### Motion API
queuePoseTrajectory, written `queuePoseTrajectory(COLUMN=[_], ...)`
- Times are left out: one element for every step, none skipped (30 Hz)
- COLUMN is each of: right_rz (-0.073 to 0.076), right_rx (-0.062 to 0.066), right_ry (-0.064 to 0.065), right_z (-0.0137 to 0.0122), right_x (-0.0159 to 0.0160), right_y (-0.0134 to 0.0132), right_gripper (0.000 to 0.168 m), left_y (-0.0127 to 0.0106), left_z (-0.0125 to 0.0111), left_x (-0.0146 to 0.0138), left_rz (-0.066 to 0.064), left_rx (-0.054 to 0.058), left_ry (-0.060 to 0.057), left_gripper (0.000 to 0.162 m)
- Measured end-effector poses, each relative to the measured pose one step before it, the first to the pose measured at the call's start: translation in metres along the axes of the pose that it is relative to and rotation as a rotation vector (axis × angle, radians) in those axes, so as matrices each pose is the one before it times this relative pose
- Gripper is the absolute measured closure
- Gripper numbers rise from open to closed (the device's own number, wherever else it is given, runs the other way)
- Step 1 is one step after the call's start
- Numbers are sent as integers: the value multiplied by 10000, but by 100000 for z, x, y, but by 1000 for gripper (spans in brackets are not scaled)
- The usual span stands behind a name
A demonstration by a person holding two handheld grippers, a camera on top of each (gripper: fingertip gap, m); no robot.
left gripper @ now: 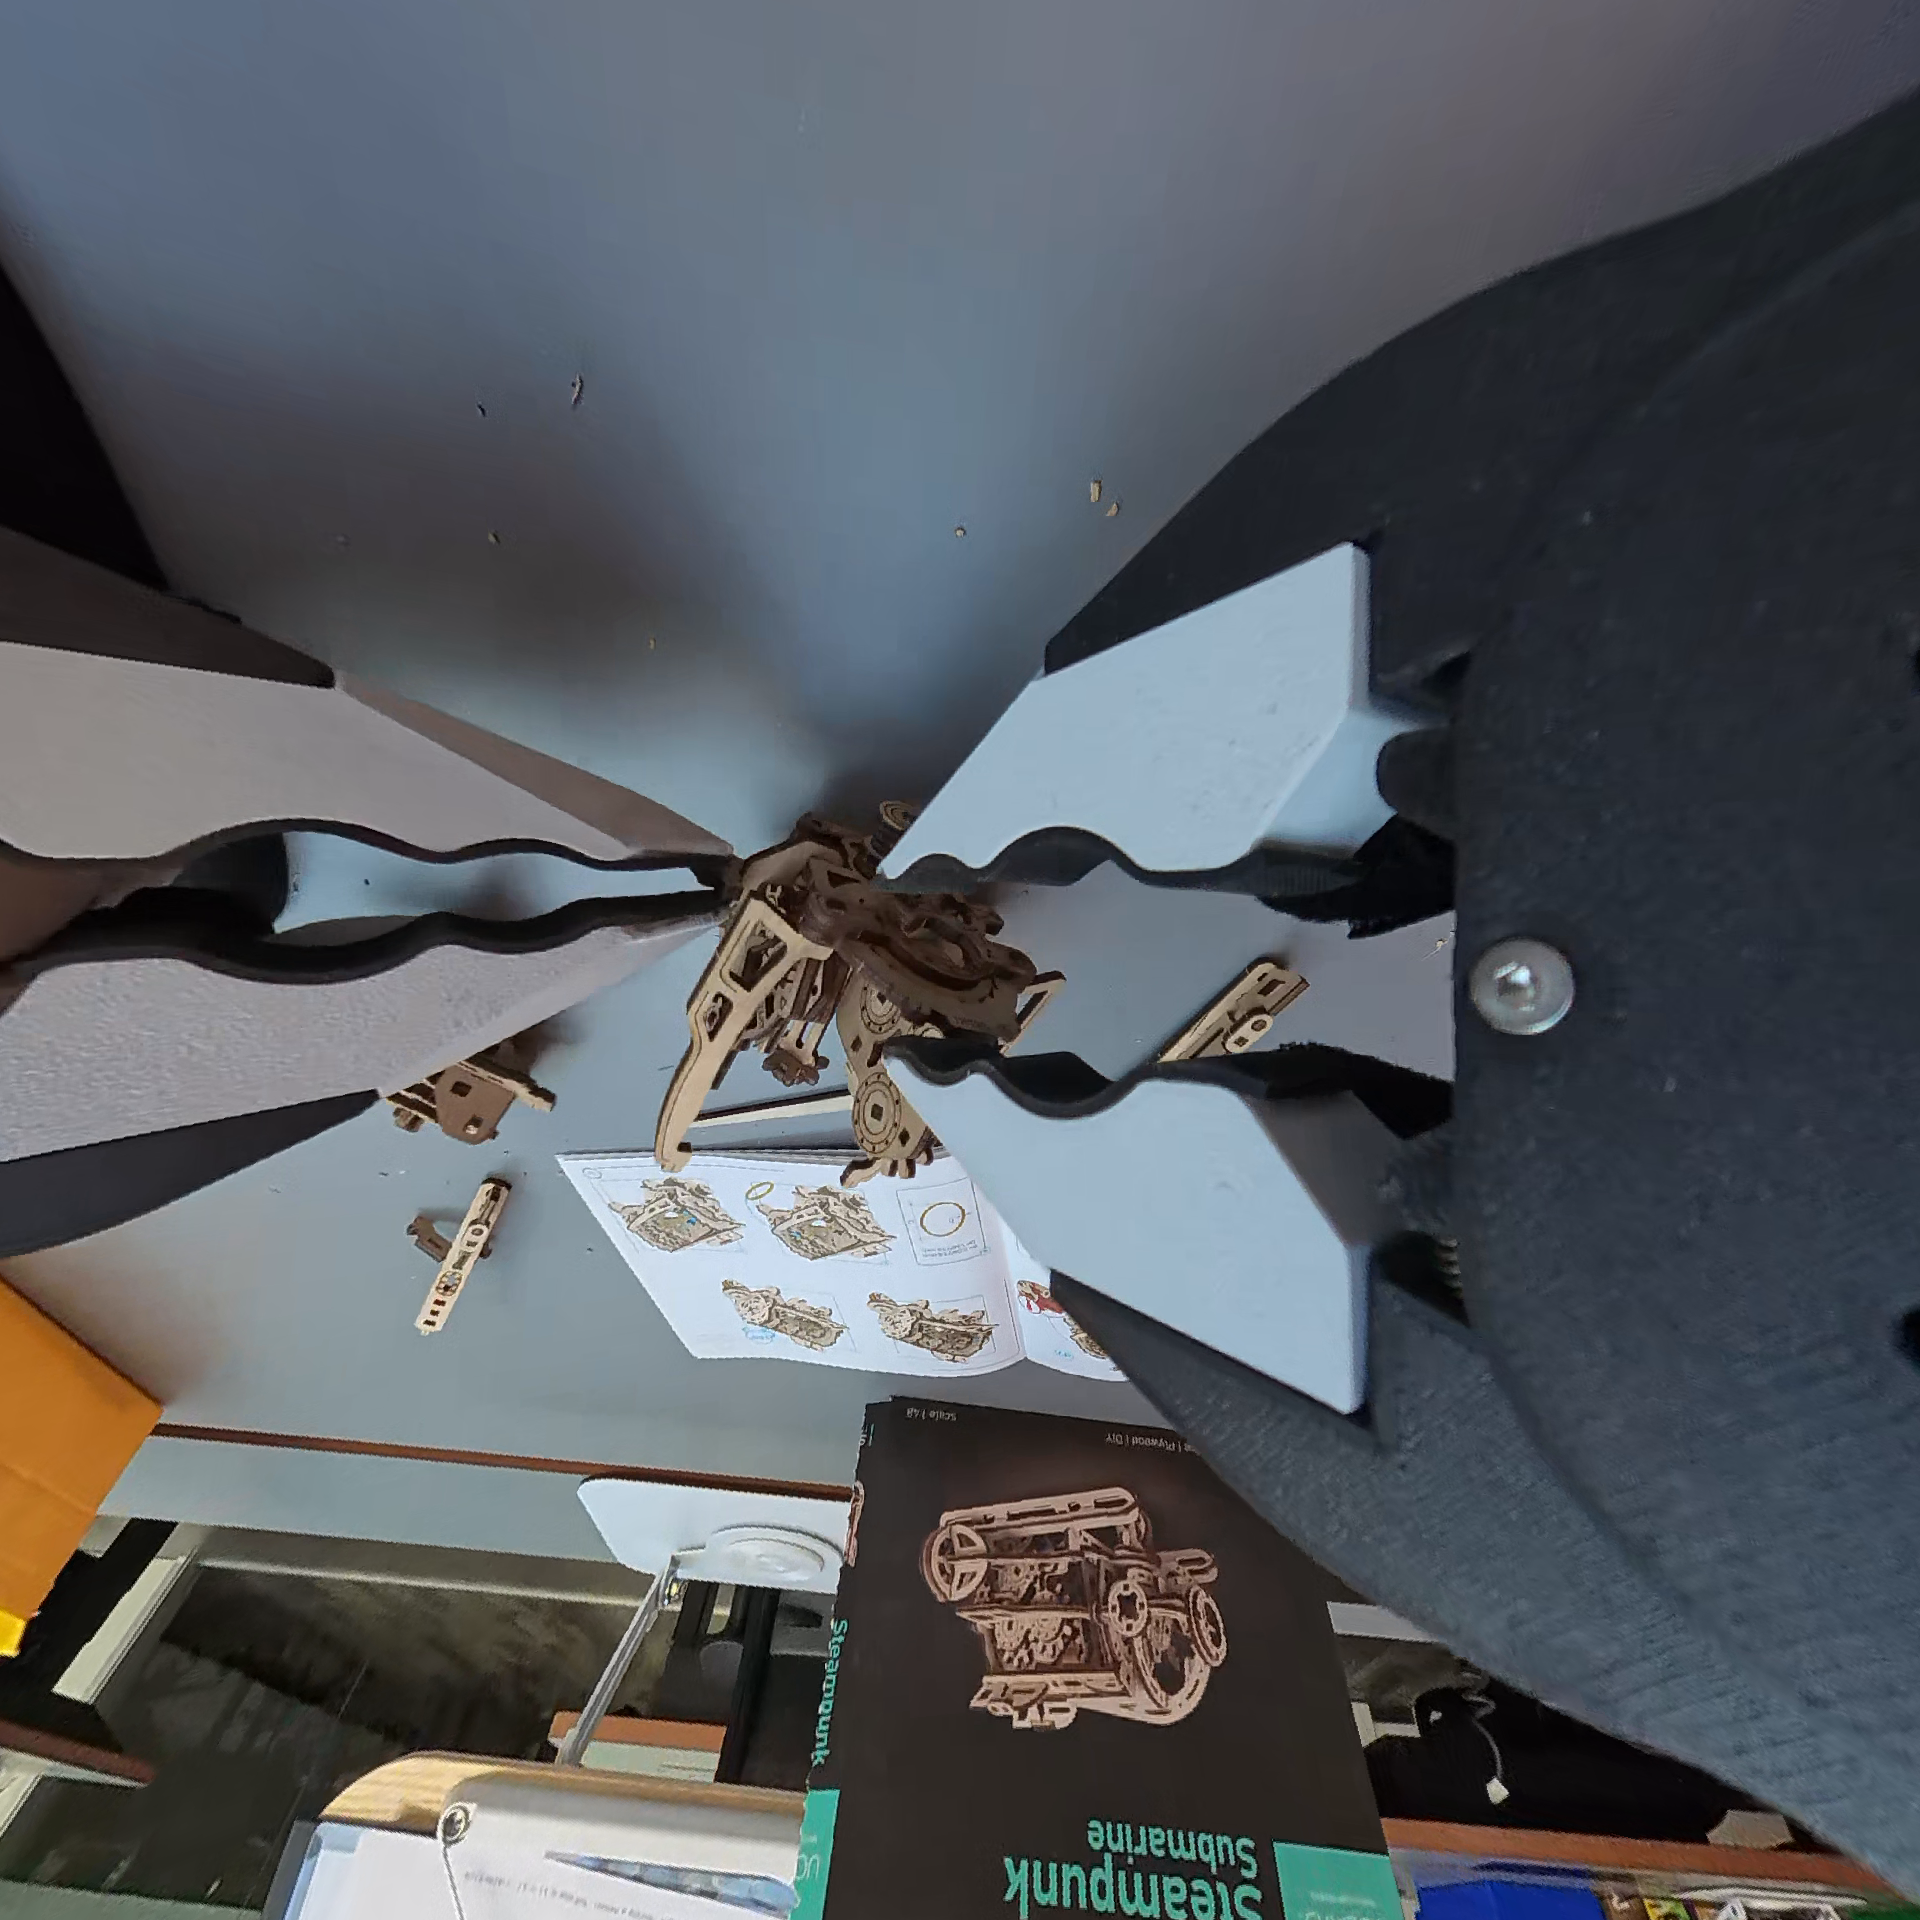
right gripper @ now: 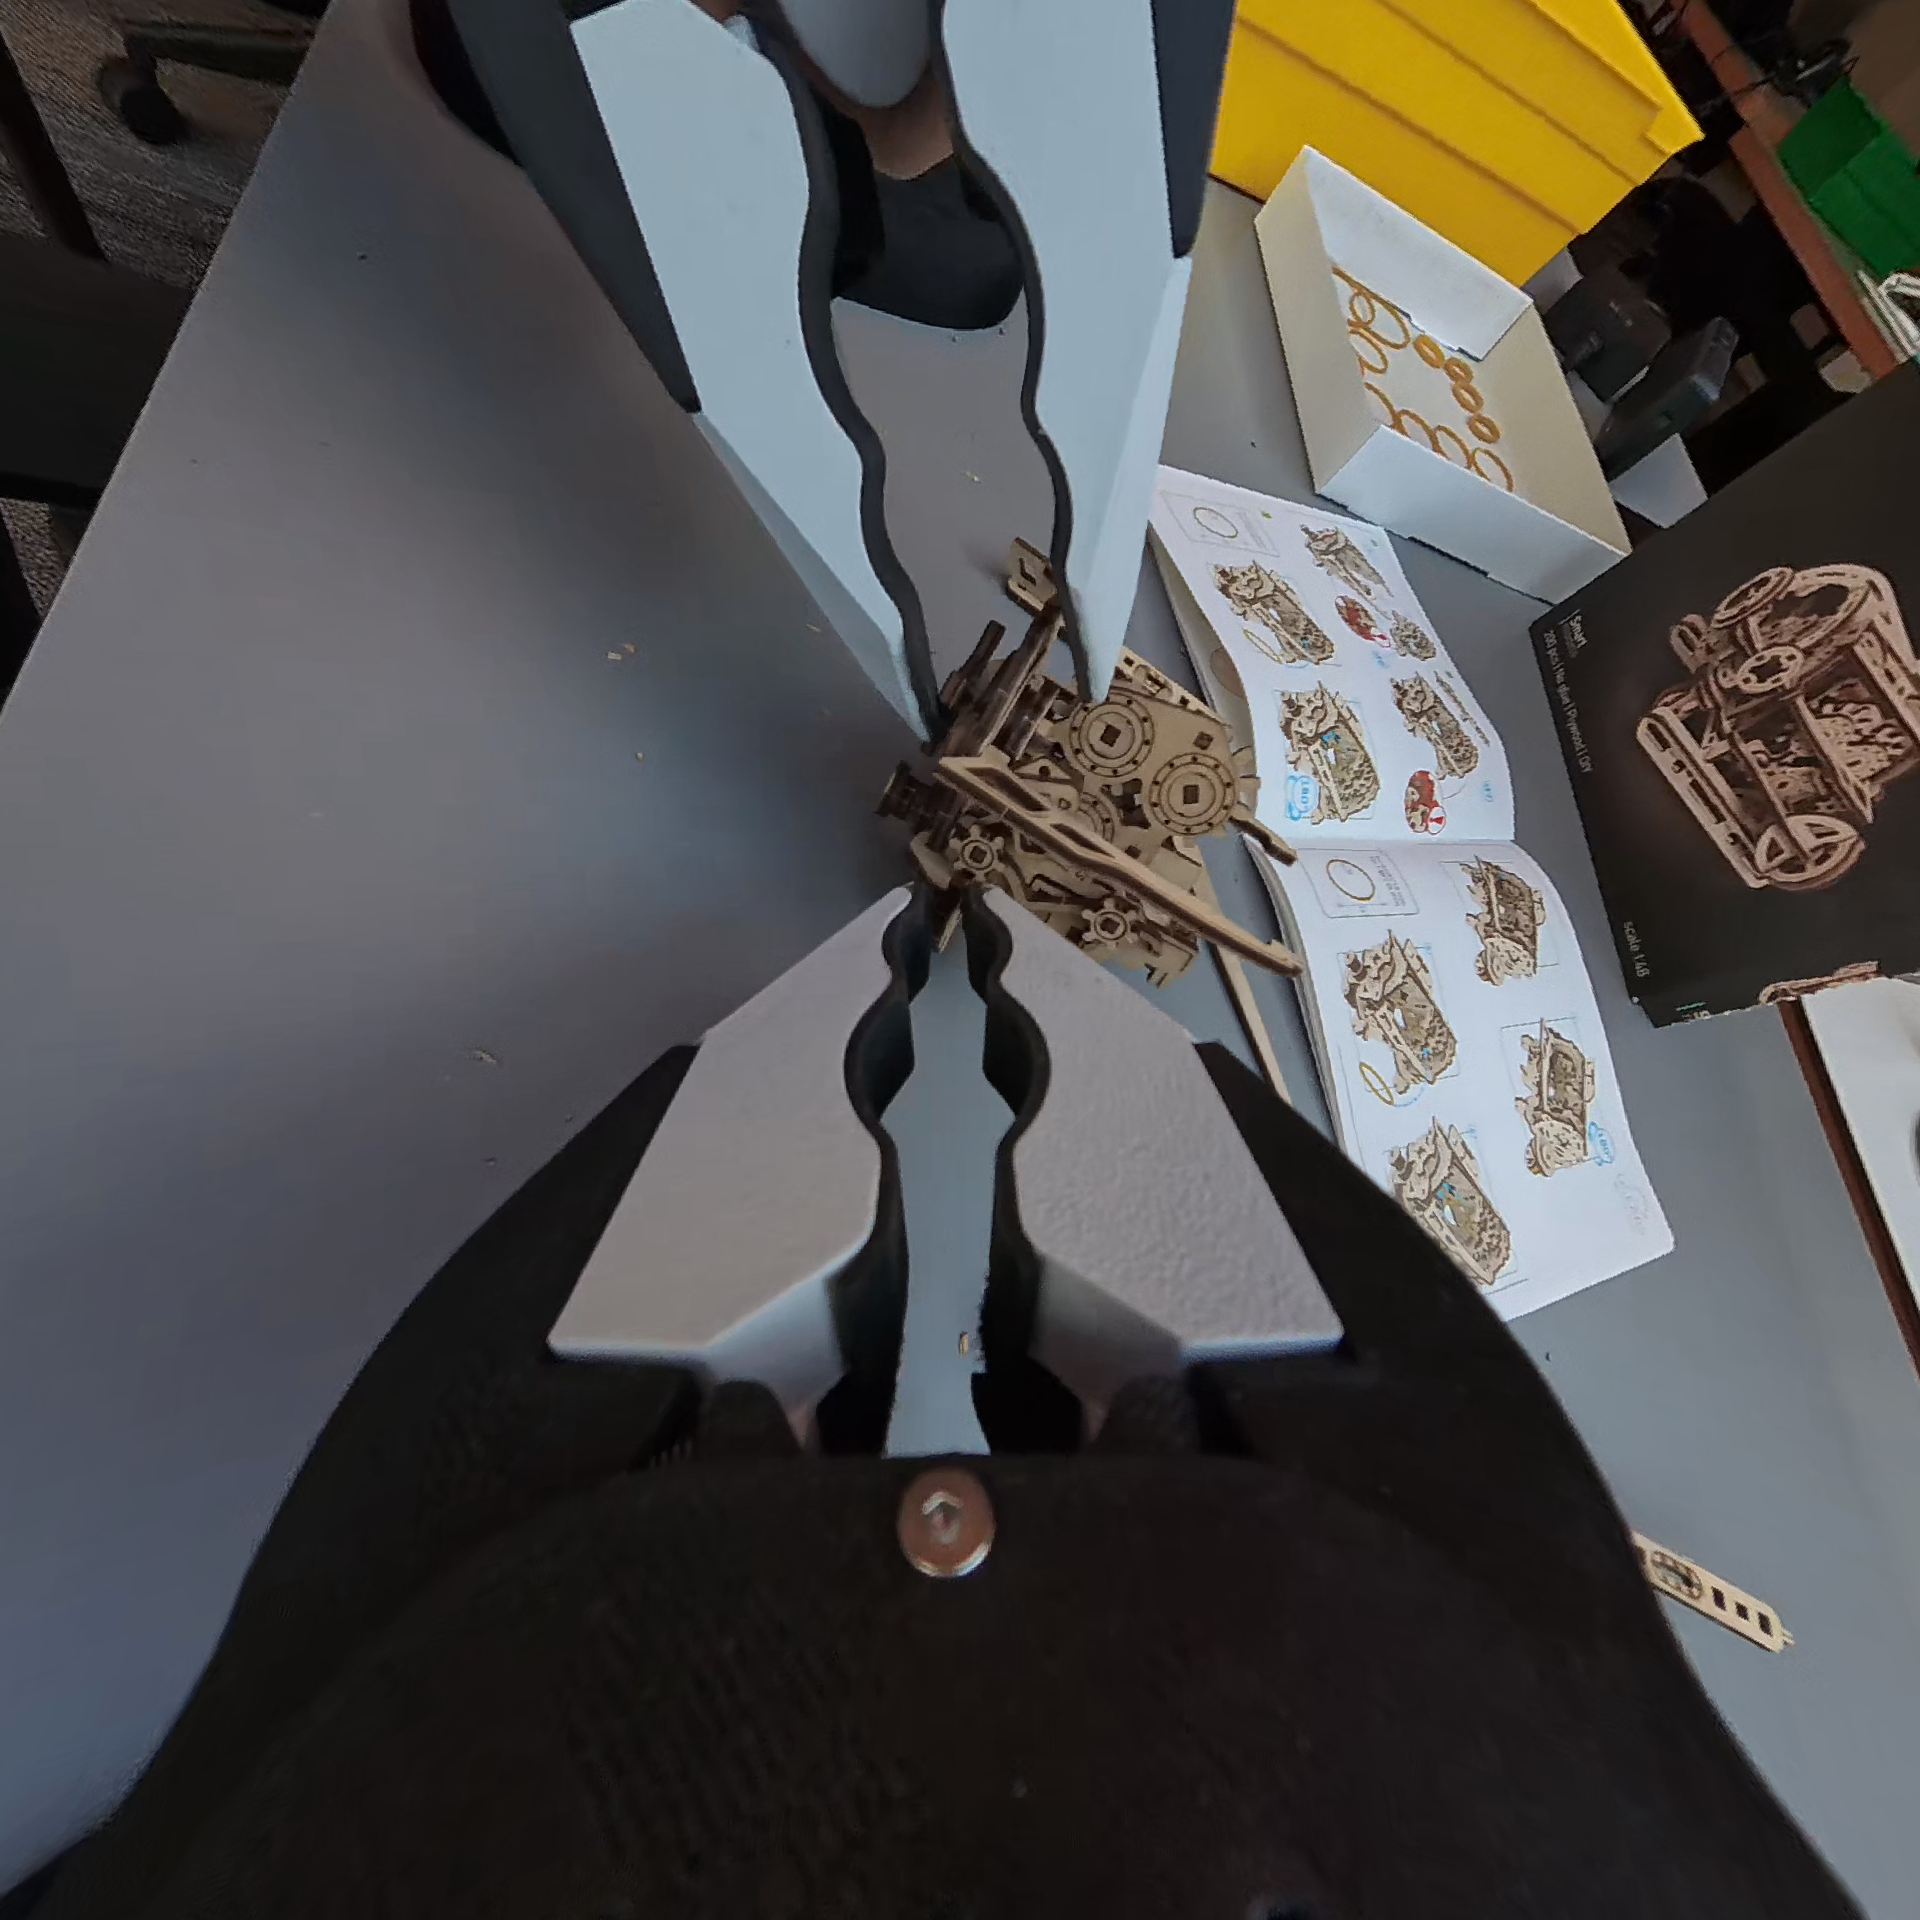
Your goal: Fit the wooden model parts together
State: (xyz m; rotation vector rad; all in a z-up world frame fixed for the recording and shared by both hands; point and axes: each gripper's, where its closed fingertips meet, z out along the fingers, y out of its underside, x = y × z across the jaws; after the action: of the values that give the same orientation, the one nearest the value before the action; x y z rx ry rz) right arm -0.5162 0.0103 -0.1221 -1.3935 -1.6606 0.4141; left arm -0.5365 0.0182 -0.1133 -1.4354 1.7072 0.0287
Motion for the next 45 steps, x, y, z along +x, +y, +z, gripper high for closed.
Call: queuePoseTrajectory(right_rz=[-204, -233, -236, -222, -187, -154, -162, -147, -131, -117, -86, -64, -74, -89, -115, -113, -98, -61, -8, 60, 88, 90, 100, 103, 103, 120, 156, 164, 168, 186, 178, 183, 226, 267, 306, 353, 357, 306, 244, 204, 168, 158, 166, 152, 124], right_rx=[30, 24, 30, 25, -13, -16, 26, 15, -15, -18, 7, 8, -2, -19, -41, -66, -52, 2, 44, 7, 0, 31, 18, -5, 7, 26, 30, 77, 72, 17, -32, -46, -55, -44, 10, 34, 28, 46, 62, 50, 23, 25, 18, 19, 0], right_ry=[-7, -11, 47, 14, 4, 59, 39, 26, 37, 11, -19, -61, -62, -17, -30, 14, 67, 27, -26, -13, -17, -22, 5, 26, 32, 27, 54, 44, 18, 32, 36, 14, -13, -51, -61, -89, -116, -113, -75, -17, 5, -10, -28, -87, -87], right_z=[-25, -24, -17, -8, 12, -2, -27, -29, -18, -20, -15, -12, -2, 6, 36, 32, 12, -33, -53, -76, -81, -83, -99, -86, -84, -96, -108, -127, -118, -89, -87, -53, -30, -27, -14, 6, 8, 0, -9, -17, 1, 11, 33, 65, 86], right_x=[-198, -236, -163, -225, -213, -120, -140, -127, -90, -132, -166, -251, -262, -200, -220, -144, -36, -53, -93, -33, 0, -9, 67, 114, 142, 156, 211, 214, 210, 273, 300, 283, 254, 205, 195, 172, 114, 95, 123, 170, 184, 140, 86, -27, -67], right_y=[-129, -136, -151, -168, -112, -109, -161, -139, -71, -53, -71, -55, -23, -11, 24, 43, 5, -85, -148, -63, -11, -19, 29, 69, 43, 17, 10, -63, -45, 34, 110, 131, 157, 139, 84, 56, 64, 28, -1, 5, 47, 22, 2, 0, 21], right_gripper=[163, 163, 163, 163, 163, 163, 163, 163, 163, 163, 163, 163, 162, 162, 162, 163, 162, 162, 162, 162, 162, 162, 162, 162, 161, 161, 160, 160, 160, 159, 158, 157, 154, 152, 150, 149, 147, 147, 146, 146, 146, 146, 145, 145, 145], left_y=[6, 4, 61, 60, -1, -58, -71, -57, -87, -93, -116, -62, -6, -78, -167, -186, -111, 6, 32, -4, 50, 107, 145, 93, 98, 211, 297, 338, 356, 376, 318, 257, 204, 171, 160, 131, 116, 167, 204, 159, 64, 9, -40, -94, -109], left_z=[-122, -118, -120, -100, -104, -83, -61, -57, -46, -32, -37, -28, -41, -77, -101, -86, -55, -5, -3, -31, -45, -40, -41, -44, -42, 12, 39, 30, 39, 48, 35, 29, 29, 6, -26, -68, -93, -96, -87, -109, -121, -126, -122, -124, -123], left_x=[203, 207, 212, 172, 167, 156, 139, 102, 105, 101, 121, 190, 226, 205, 217, 294, 347, 360, 162, 84, 53, 16, -9, 11, 26, -6, 7, -33, -58, -71, -41, -42, -169, -219, -246, -265, -220, -145, -154, -117, -48, -30, -28, 5, 48], left_rz=[118, 187, 244, 258, 226, 162, 151, 166, 167, 125, 56, 45, 127, 230, 287, 294, 252, 236, 249, 235, 201, 144, 101, 133, 165, 168, 238, 355, 393, 253, 14, -136, -144, -95, -62, -83, -137, -174, -189, -180, -167, -143, -139, -171, -206], left_rx=[55, 60, 16, 1, 22, 45, 48, 43, 63, 72, 88, 65, 41, 70, 83, 73, 28, -41, -53, -3, -2, -18, -7, 66, 112, 65, 22, 26, 39, 24, 31, 33, 11, -7, -20, -6, 11, -17, -55, -42, -19, -10, 1, 33, 40], left_ry=[-92, -134, -161, -202, -222, -226, -243, -261, -258, -247, -203, -138, -119, -158, -153, -95, -15, 41, -77, -85, -53, -12, 9, -9, -36, -68, -69, -118, -151, -116, -24, 38, -8, -30, -45, -66, -36, -4, -32, -31, 0, -12, -21, 11, 53], left_gripper=[137, 137, 138, 138, 138, 138, 138, 138, 138, 138, 139, 140, 142, 142, 143, 143, 144, 146, 146, 146, 146, 146, 146, 146, 146, 146, 146, 146, 146, 146, 146, 146, 145, 142, 140, 138, 136, 135, 135, 134, 133, 132, 132, 132, 132])
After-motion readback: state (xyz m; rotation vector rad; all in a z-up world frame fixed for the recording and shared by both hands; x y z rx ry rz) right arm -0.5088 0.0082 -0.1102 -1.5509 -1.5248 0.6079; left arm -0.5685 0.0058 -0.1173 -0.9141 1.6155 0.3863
